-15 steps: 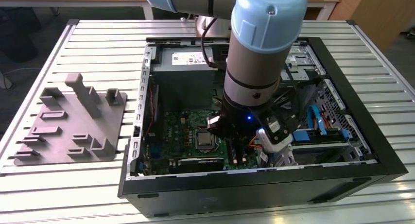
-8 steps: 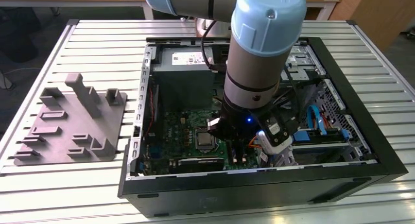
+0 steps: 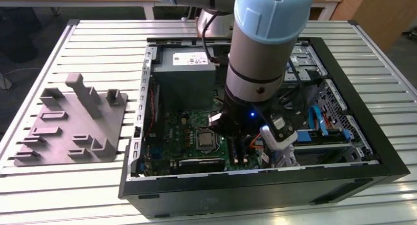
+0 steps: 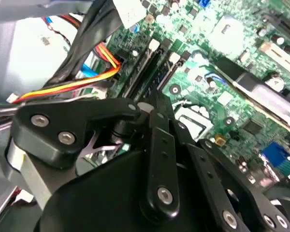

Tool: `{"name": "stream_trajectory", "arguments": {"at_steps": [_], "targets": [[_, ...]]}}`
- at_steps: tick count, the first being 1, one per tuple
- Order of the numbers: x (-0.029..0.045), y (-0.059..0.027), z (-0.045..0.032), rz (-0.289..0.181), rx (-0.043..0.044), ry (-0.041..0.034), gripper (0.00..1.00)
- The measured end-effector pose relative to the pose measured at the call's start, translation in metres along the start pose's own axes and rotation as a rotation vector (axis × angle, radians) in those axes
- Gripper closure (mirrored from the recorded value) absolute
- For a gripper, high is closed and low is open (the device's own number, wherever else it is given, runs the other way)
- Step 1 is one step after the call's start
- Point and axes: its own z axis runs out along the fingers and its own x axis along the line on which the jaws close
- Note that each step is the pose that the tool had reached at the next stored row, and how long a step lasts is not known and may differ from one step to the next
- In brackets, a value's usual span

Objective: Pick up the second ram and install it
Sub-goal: 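Press down the second ram until it locks into place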

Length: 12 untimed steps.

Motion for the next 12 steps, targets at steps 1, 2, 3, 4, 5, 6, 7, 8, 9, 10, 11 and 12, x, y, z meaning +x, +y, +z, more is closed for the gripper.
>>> {"name": "stream_trajectory", "arguments": {"at_steps": [1,2,3,4,5,6,7,8,9,10,11,12], "targets": [[0.0000,0.0013,-0.0004,0.000,-0.0003,-0.0001,0.90],[0.0000,0.0049,-0.0004,0.000,-0.0001,0.0000,0.90],[0.0000,0.0092,-0.0005,0.000,0.0002,0.0001,0.90],[0.0000,0.0138,-0.0005,0.000,0.0002,0.0000,0.90],[0.0000,0.0186,-0.0005,0.000,0.0005,0.0000,0.90],[0.0000,0.0219,-0.0006,0.000,0.0005,0.0001,0.90],[-0.0001,0.0226,-0.0022,0.000,0.0009,-0.0002,0.90],[-0.0001,0.0228,-0.0052,0.000,0.0006,-0.0006,0.90],[-0.0002,0.0230,-0.0094,0.000,0.0007,-0.0008,0.90],[-0.0002,0.0230,-0.0139,0.000,0.0007,-0.0008,0.90],[-0.0002,0.0231,-0.0184,0.000,0.0007,-0.0009,0.90],[-0.0002,0.0231,-0.0222,0.000,0.0008,-0.0009,0.90]]}}
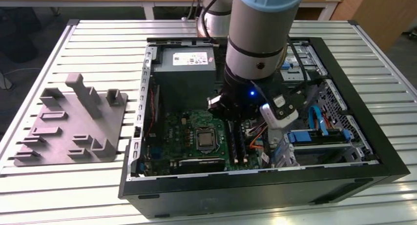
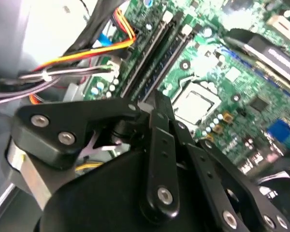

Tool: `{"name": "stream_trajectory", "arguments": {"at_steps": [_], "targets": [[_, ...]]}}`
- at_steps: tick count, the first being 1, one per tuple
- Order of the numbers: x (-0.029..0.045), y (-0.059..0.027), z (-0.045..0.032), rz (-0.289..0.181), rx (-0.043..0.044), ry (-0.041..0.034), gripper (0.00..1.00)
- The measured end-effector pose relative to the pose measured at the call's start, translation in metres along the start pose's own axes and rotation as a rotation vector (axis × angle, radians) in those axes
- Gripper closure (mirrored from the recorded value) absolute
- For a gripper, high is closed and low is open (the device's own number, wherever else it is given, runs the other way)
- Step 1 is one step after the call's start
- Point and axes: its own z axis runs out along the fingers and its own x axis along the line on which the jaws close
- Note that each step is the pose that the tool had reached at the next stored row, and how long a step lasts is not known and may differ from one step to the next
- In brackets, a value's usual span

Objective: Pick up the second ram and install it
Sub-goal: 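Press down the second ram until it locks into place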

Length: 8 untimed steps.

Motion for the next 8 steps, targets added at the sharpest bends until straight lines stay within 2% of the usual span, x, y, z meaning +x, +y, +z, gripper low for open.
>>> {"name": "stream_trajectory", "arguments": {"at_steps": [8], "targets": [[0.0000,0.0000,-0.0016,0.000,-0.0001,0.0000,0.90]]}}
